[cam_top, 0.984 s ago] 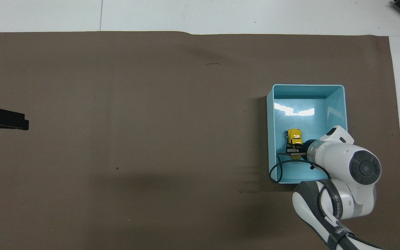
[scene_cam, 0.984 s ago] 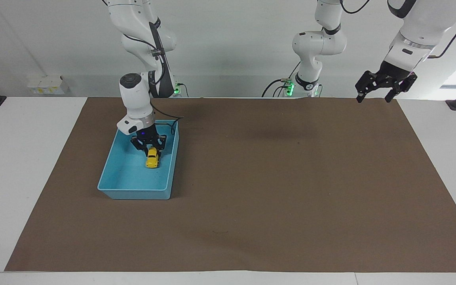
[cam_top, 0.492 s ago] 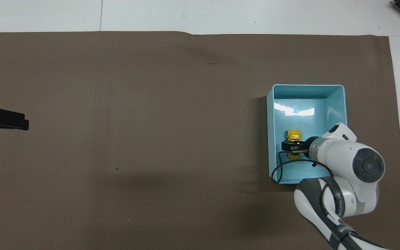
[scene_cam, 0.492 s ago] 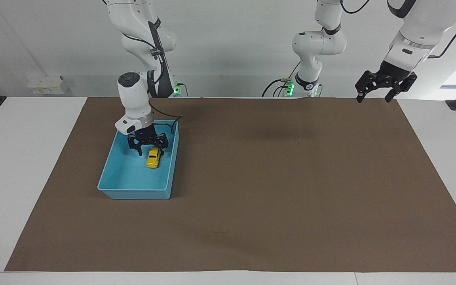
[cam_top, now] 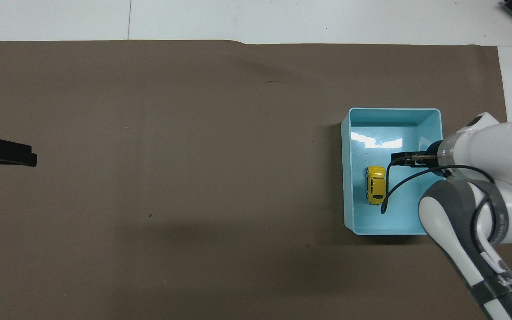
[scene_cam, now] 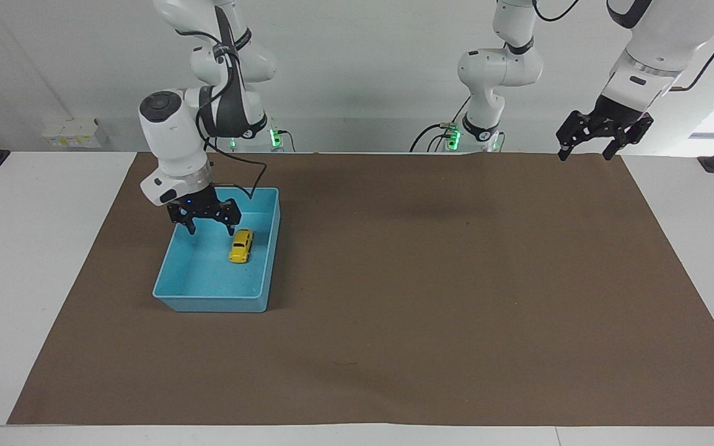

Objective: Wind up and store yellow beetle car

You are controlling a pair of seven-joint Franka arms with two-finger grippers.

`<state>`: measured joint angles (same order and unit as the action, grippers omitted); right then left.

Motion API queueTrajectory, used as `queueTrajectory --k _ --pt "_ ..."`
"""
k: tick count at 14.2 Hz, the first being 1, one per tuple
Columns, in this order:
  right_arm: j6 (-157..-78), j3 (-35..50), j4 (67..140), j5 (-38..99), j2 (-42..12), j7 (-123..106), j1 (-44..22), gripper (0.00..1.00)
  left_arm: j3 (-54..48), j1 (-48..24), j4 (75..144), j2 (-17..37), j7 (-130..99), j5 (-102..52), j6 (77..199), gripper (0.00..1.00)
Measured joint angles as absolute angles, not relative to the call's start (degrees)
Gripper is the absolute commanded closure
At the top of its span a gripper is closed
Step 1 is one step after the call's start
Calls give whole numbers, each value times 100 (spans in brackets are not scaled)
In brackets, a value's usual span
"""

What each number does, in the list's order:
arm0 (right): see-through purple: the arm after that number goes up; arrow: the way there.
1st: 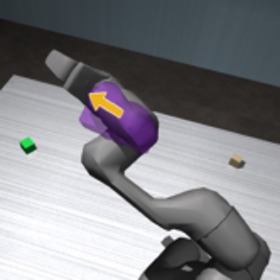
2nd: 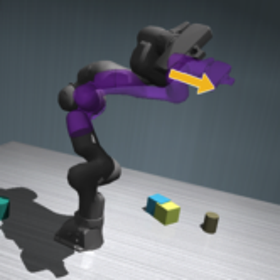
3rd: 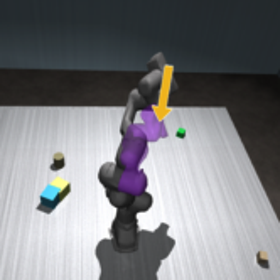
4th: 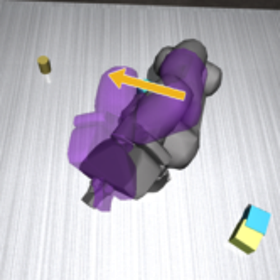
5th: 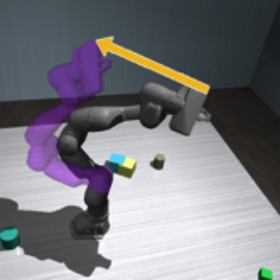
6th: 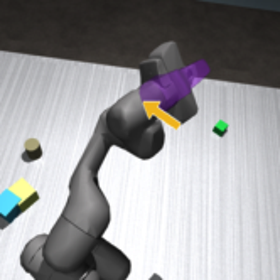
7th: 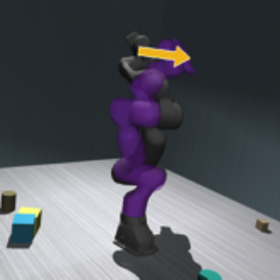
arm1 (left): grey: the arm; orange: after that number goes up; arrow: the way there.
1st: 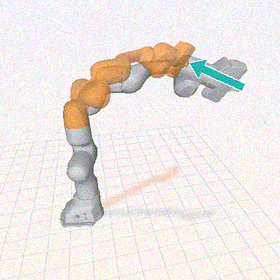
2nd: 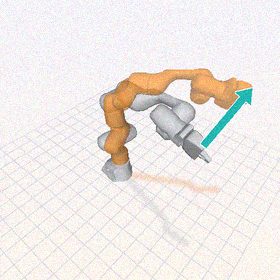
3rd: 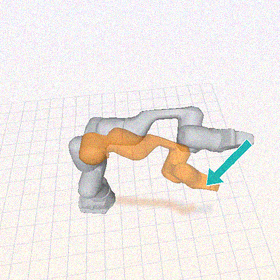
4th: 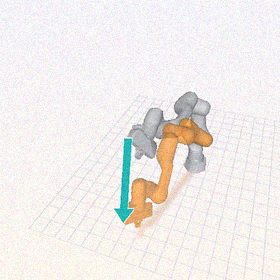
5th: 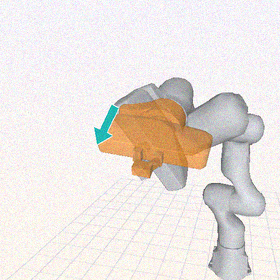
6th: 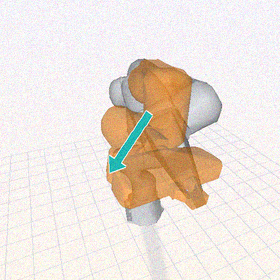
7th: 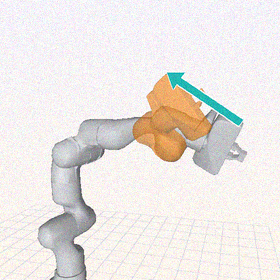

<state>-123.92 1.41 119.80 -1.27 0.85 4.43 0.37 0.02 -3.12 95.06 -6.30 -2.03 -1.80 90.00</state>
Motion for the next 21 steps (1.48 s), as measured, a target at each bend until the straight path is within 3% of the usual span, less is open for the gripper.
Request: queueTrajectory --k 5,15,21 --pt "-10784 131 10526 -125 -144 399 166 0 2 -312 9506 -630 -203 -180 9000 0" --pt "-8364 130 8656 -125 -194 400 221 0 2 -312 9506 -630 -203 -180 9000 0" --pt "-8373 130 8507 -125 -180 401 261 0 2 -312 9506 -630 -203 -180 9000 0"
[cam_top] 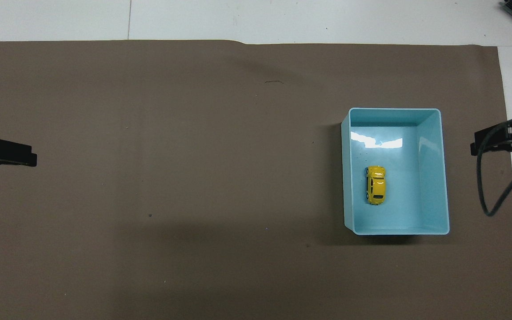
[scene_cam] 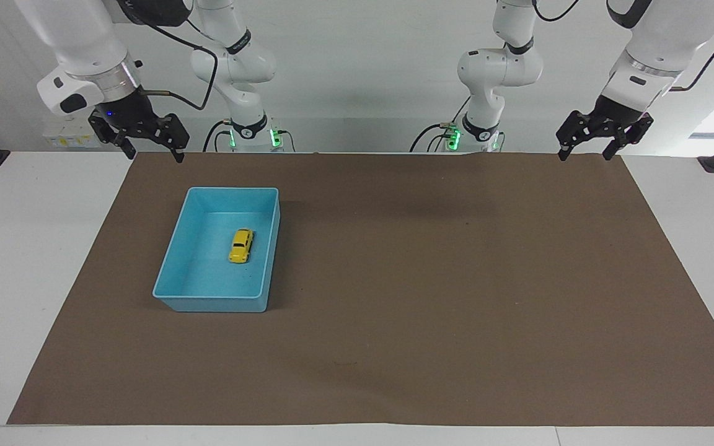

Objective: Wind up and store yellow beetle car

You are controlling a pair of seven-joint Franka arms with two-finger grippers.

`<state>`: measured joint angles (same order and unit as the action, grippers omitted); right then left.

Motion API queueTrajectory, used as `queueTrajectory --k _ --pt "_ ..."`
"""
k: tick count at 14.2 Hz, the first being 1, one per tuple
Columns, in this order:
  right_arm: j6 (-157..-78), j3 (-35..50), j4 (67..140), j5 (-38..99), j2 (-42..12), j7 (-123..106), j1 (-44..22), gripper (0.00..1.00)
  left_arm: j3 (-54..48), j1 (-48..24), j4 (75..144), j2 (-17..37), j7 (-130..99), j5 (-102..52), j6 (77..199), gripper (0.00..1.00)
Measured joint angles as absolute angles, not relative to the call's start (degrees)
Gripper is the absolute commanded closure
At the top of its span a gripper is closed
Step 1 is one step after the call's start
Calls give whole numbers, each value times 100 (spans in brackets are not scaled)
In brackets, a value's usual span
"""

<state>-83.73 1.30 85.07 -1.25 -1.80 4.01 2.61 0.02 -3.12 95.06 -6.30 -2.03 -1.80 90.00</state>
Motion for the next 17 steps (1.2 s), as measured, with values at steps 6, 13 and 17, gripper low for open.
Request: queueTrajectory --k 6,13,17 --pt "-8447 130 8599 -125 -145 401 261 0 2 -312 9506 -630 -203 -180 9000 0" --pt "-8447 131 8605 -124 -136 401 261 0 2 -312 9506 -630 -203 -180 9000 0" --pt "-8447 131 8616 -124 -136 401 261 0 2 -312 9506 -630 -203 -180 9000 0"
